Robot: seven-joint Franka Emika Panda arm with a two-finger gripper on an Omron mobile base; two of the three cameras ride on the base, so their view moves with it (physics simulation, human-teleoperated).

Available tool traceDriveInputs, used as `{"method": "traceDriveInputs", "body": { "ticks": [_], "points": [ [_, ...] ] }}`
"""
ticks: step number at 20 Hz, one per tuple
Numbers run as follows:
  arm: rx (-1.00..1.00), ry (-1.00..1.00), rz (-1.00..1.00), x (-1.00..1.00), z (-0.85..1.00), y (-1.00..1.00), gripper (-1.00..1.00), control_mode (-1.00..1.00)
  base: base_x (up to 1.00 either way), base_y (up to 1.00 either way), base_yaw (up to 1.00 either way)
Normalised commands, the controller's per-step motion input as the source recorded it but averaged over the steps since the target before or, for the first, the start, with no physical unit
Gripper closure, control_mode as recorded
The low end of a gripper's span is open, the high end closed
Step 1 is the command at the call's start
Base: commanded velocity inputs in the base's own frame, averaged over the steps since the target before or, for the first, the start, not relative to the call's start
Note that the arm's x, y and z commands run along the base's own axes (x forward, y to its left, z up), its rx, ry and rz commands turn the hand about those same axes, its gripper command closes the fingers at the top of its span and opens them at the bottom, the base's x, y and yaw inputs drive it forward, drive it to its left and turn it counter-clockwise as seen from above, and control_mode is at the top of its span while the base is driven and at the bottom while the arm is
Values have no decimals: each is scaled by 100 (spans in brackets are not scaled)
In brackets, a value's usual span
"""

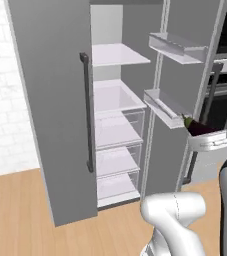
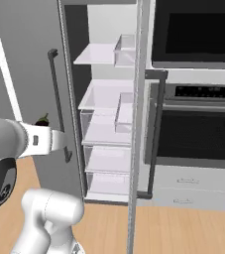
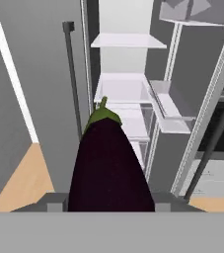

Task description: Place one eggplant and one chicken drumstick in each tupperware on the nearby counter, to pack two identical lunches.

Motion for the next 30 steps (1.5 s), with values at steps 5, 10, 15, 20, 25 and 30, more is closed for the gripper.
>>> {"method": "traceDriveInputs", "body": {
  "ticks": [5, 10, 15, 20, 25, 30],
  "points": [
    [0, 0, 0, 0, 0, 0, 100, 100, 9, -100, -12],
    [0, 0, 0, 0, 0, 0, 100, 100, 60, -100, -7],
    [0, 0, 0, 0, 0, 0, 100, 100, 77, -100, -1],
    [0, 0, 0, 0, 0, 0, 100, 100, 73, -100, 0],
    [0, 0, 0, 0, 0, 0, 100, 100, 73, -100, 0],
    [0, 0, 0, 0, 0, 0, 100, 100, 100, -100, 6]
  ]
}}
